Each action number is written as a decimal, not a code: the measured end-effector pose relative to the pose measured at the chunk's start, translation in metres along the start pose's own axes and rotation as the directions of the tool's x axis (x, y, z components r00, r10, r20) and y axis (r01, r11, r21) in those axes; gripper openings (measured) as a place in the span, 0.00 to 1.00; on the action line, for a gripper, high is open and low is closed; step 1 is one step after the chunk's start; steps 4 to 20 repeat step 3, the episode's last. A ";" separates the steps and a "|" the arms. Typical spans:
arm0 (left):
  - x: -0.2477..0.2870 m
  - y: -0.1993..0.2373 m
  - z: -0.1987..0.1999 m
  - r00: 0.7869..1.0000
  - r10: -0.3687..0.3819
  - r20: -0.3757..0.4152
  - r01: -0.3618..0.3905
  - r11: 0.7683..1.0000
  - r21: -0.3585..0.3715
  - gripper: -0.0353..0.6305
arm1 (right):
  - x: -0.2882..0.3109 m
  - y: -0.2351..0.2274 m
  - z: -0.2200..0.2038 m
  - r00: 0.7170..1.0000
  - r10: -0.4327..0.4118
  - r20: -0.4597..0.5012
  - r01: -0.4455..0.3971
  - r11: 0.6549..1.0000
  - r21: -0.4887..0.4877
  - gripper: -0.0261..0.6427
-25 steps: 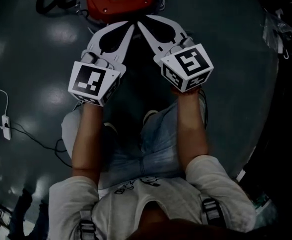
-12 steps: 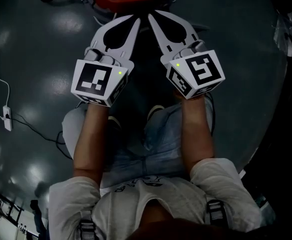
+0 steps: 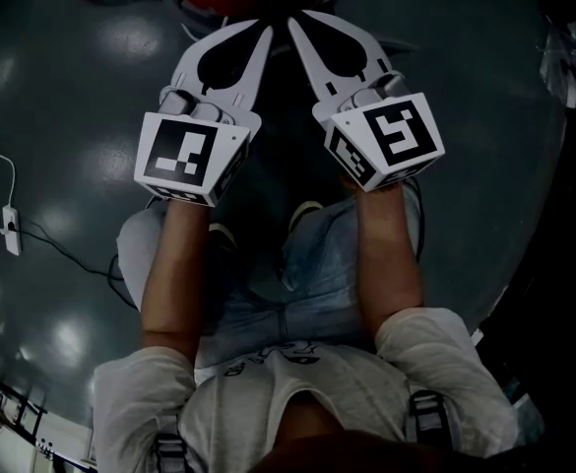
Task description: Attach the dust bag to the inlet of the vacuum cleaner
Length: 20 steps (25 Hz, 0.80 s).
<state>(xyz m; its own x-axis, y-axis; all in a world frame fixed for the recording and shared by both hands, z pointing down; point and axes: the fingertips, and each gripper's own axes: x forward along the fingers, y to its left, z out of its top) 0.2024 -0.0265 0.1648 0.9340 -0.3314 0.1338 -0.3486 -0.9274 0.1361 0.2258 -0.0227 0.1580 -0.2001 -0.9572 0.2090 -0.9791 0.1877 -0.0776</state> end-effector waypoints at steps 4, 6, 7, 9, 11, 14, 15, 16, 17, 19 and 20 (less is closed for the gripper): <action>-0.002 0.000 -0.003 1.000 0.002 -0.004 -0.002 1.000 -0.010 0.06 | -0.003 0.002 -0.004 1.000 -0.001 -0.003 0.001 1.000 0.009 0.06; -0.002 0.000 -0.003 1.000 0.002 -0.004 -0.002 1.000 -0.010 0.06 | -0.003 0.002 -0.004 1.000 -0.001 -0.003 0.001 1.000 0.009 0.06; -0.002 0.000 -0.003 1.000 0.002 -0.004 -0.002 1.000 -0.010 0.06 | -0.003 0.002 -0.004 1.000 -0.001 -0.003 0.001 1.000 0.009 0.06; -0.002 0.000 -0.003 1.000 0.002 -0.004 -0.002 1.000 -0.010 0.06 | -0.003 0.002 -0.004 1.000 -0.001 -0.003 0.001 1.000 0.009 0.06; -0.002 0.000 -0.003 1.000 0.002 -0.004 -0.002 1.000 -0.010 0.06 | -0.003 0.002 -0.004 1.000 -0.001 -0.003 0.001 1.000 0.009 0.06; -0.002 0.000 -0.003 1.000 0.002 -0.004 -0.002 1.000 -0.010 0.06 | -0.003 0.002 -0.004 1.000 -0.001 -0.003 0.001 1.000 0.009 0.06; -0.002 0.000 -0.003 1.000 0.002 -0.004 -0.002 1.000 -0.010 0.06 | -0.003 0.002 -0.004 1.000 -0.001 -0.003 0.001 1.000 0.009 0.06; -0.002 0.000 -0.003 1.000 0.002 -0.004 -0.002 1.000 -0.010 0.06 | -0.003 0.002 -0.004 1.000 -0.001 -0.003 0.001 1.000 0.009 0.06; -0.002 0.000 -0.003 1.000 0.002 -0.004 -0.002 1.000 -0.010 0.06 | -0.003 0.002 -0.004 1.000 -0.001 -0.003 0.001 1.000 0.009 0.06; -0.002 0.000 -0.003 1.000 0.002 -0.004 -0.002 1.000 -0.010 0.06 | -0.003 0.002 -0.004 1.000 -0.001 -0.003 0.001 1.000 0.009 0.06; -0.002 0.000 -0.003 1.000 0.002 -0.004 -0.002 1.000 -0.010 0.06 | -0.003 0.002 -0.004 1.000 -0.001 -0.003 0.001 1.000 0.009 0.06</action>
